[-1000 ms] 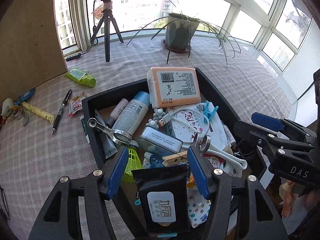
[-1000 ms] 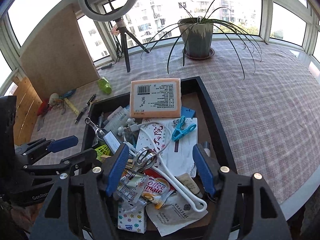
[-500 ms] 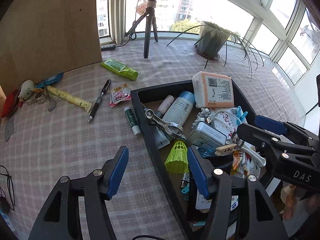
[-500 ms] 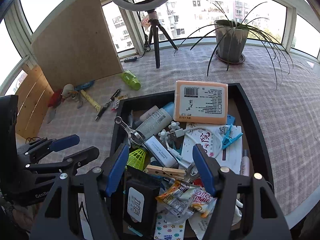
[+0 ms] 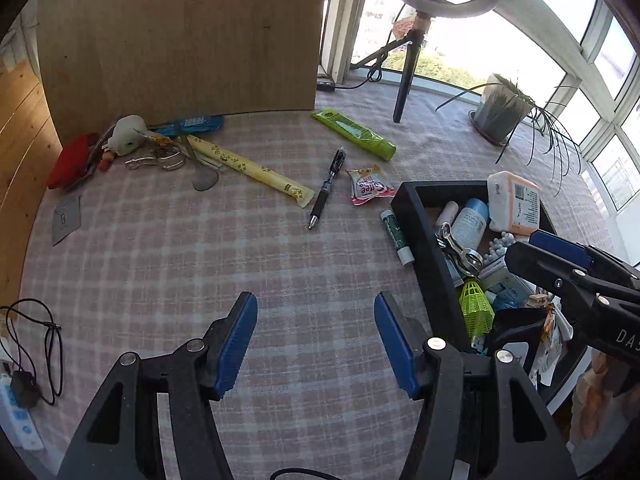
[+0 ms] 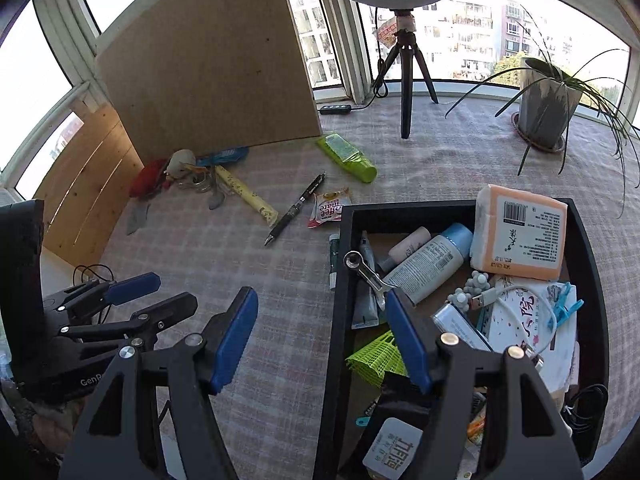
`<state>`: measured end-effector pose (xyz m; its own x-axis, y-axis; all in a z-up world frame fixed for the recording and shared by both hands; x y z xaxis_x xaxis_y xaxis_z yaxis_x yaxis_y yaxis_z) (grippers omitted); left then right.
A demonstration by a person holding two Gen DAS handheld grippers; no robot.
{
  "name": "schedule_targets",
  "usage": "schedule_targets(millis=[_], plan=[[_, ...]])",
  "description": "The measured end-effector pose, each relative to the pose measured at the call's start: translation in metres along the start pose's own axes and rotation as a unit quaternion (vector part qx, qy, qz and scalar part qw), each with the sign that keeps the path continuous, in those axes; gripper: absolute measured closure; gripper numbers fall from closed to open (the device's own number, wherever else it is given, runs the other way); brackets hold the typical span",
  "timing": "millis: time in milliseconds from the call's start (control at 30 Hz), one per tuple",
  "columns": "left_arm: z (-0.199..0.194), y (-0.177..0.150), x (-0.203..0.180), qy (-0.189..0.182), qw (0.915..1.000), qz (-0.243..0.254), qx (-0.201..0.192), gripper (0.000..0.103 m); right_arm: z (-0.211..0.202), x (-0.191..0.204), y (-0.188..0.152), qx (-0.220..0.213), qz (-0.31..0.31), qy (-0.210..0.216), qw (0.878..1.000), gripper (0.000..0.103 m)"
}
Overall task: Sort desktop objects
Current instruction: 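Grasp the metal spoon with the left tool while the right tool grasps the yellow stick snack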
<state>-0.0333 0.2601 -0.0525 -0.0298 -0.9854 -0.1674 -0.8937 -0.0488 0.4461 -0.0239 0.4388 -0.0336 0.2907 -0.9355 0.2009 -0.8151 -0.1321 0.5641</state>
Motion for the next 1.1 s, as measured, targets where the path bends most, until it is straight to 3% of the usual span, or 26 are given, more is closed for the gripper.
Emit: schedule_targets(millis=[367,567,700,767,900,1100], plan=[[0.016,0.029,0.123,0.03,0.9971,-0.07,0.007,0.045,0.051,0.034,0.033,0.026,0.031,0.044,0.998,0.038],[0.032,0.054,0.167,0.04,0.9949,-0.092,0.011,0.046,0.084,0.038,0.051,0.041,0.059,0.053,0.996,0.039],[0.046,0.076,0.193,0.044,0.9939,-0.1,0.014,0.046,0.103,0.044,0.068,0.048,0.045,0.047,0.997,0.043],[0.054,0.086,0.203,0.041,0.9933,-0.106,0.019,0.046,0.115,0.049,0.077,0.056,0.033,0.04,0.997,0.05],[0.071,0.101,0.209,0.024,0.9922,-0.118,0.03,0.046,0.144,0.064,0.093,0.07,0.003,0.041,0.997,0.054],[0.118,0.116,0.183,-0.001,0.9902,-0.124,0.065,0.046,0.197,0.085,0.107,0.103,-0.048,0.039,0.993,0.06]])
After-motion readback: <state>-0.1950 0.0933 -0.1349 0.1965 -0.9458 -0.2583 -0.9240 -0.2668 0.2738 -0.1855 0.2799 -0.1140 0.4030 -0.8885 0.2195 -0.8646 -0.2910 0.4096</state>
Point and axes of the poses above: each gripper's, at about its wrist camera, not at the fingertips, and z roughly the way its jaws point, x to its left, y to its top, the point moved 7 cm from there along z, roughly the way its jaws point, and after that the axes turned 5 degrees about -z, right-handed, at the moved point
